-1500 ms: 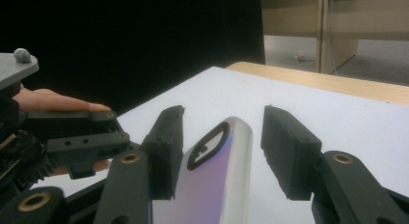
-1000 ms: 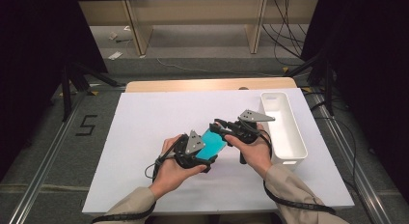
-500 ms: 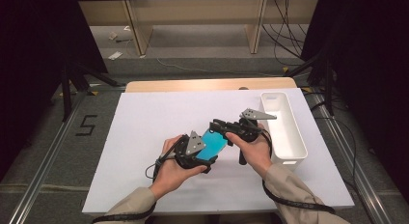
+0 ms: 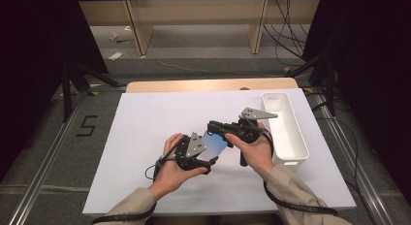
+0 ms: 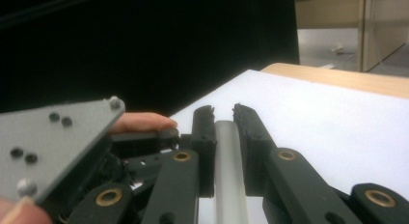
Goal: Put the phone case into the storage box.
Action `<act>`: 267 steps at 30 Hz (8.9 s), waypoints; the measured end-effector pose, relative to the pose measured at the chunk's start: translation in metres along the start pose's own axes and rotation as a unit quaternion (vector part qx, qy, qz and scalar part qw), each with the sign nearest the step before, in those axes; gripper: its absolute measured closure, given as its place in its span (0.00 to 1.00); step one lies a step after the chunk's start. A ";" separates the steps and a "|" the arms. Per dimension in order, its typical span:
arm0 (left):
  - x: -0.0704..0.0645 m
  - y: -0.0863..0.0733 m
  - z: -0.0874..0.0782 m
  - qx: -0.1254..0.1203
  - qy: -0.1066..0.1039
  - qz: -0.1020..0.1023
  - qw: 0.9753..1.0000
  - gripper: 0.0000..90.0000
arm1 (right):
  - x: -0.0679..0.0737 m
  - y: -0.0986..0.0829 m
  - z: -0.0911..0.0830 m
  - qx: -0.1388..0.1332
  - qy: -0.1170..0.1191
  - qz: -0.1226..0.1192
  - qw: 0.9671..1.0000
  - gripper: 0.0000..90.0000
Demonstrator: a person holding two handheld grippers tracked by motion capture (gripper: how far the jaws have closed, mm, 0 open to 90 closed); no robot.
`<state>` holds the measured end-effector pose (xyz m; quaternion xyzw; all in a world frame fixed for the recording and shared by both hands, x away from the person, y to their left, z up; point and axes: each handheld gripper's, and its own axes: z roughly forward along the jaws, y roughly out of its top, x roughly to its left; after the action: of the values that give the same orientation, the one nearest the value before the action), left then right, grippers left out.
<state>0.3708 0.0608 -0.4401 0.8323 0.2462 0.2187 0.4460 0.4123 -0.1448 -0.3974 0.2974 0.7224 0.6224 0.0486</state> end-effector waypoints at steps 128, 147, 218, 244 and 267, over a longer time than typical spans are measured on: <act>0.015 -0.014 0.001 0.018 -0.154 0.034 0.987 0.79 | 0.009 0.020 -0.011 0.110 0.146 -0.164 0.969 0.89; 0.018 -0.012 -0.002 0.031 -0.180 0.033 0.983 0.88 | 0.011 0.020 -0.011 0.112 0.165 -0.182 0.963 0.85; 0.050 -0.014 -0.014 0.045 -0.008 -0.149 0.988 0.89 | -0.029 0.012 -0.022 -0.014 -0.045 -0.082 0.996 0.19; 0.046 -0.009 -0.009 0.050 -0.013 -0.151 0.987 0.89 | -0.021 0.010 -0.016 -0.027 -0.057 -0.081 0.995 0.15; 0.037 -0.003 0.002 0.053 -0.019 -0.148 0.987 0.89 | -0.011 0.007 -0.007 -0.035 -0.069 -0.077 0.994 0.11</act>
<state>0.3999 0.0834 -0.4382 0.8131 0.3693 0.1208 0.4335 0.4207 -0.1559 -0.3926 0.2813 0.7157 0.6198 0.1567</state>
